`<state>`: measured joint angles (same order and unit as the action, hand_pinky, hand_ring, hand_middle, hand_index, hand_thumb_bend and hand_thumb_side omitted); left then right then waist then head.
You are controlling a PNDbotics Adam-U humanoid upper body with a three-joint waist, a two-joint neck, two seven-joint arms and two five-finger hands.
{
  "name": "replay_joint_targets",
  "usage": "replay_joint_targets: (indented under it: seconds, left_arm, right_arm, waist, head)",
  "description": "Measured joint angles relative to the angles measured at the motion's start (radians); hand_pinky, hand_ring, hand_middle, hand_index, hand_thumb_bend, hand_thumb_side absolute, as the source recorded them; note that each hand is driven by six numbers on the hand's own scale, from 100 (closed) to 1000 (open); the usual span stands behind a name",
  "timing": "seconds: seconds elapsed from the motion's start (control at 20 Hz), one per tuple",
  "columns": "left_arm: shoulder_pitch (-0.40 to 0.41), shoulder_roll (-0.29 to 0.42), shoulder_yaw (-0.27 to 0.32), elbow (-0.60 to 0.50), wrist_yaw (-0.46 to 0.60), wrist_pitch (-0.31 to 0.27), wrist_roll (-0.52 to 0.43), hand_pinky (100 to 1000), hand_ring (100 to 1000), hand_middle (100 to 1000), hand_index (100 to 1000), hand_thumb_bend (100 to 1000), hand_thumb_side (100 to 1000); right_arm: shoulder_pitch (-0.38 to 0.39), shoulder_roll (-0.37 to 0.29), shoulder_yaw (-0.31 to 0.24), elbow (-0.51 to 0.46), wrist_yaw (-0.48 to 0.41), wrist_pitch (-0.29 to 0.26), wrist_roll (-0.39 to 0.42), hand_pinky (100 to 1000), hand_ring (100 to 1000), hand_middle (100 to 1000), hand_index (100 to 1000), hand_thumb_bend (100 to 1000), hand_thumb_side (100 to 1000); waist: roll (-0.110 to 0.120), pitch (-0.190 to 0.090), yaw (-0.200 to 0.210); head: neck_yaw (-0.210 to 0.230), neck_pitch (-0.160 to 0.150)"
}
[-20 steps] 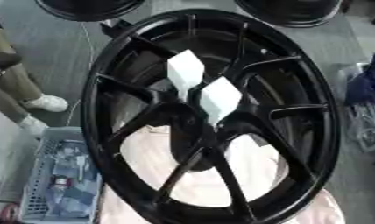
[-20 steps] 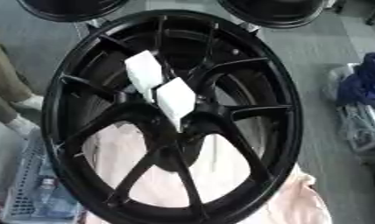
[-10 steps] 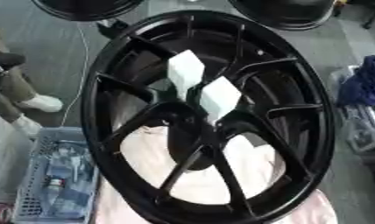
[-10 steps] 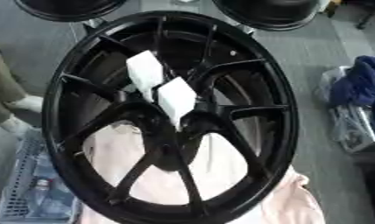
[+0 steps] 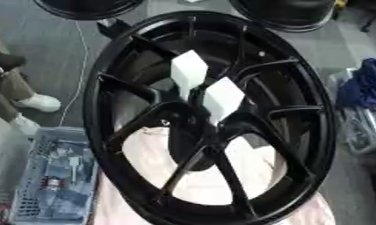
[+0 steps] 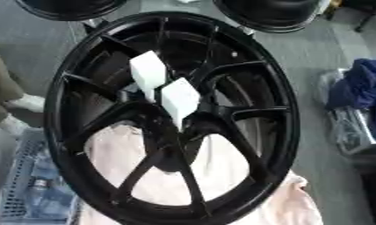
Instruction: Pull the pin out of the wheel hub.
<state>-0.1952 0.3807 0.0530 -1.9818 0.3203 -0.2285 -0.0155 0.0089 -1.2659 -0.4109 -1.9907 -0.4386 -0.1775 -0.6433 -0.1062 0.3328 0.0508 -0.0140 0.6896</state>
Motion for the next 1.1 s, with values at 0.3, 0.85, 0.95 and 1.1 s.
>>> replay_joint_targets:
  seconds: [0.3,0.85,0.95,1.1]
  left_arm:
    - [-0.007,0.008,-0.006,0.000,0.000,0.003,-0.004,809,656,534,738,100,674]
    - [-0.023,0.016,-0.019,0.000,0.012,0.010,-0.019,809,656,534,737,100,673]
    - [-0.033,0.016,-0.020,0.000,0.014,0.010,-0.022,809,656,534,737,100,673]
    - [-0.045,0.016,-0.025,0.000,0.020,0.009,-0.027,809,656,534,738,100,673]
  right_arm:
    - [-0.133,-0.076,0.080,-0.003,0.034,0.016,0.211,676,926,874,875,100,183]
    - [-0.348,-0.141,0.220,-0.003,0.014,0.005,0.490,695,929,883,872,100,238]
    - [-0.372,-0.141,0.249,-0.004,0.017,-0.004,0.525,691,931,885,871,100,259]
    - [-0.390,-0.137,0.297,-0.004,0.020,-0.021,0.562,682,934,888,869,100,307]
  waist:
    - [-0.013,0.000,0.026]
    - [-0.032,0.000,0.083]
    - [-0.036,0.001,0.101]
    - [-0.040,0.008,0.121]
  head:
    - [0.001,0.003]
    - [-0.045,0.003]
    - [-0.061,0.001]
    - [-0.086,-0.009]
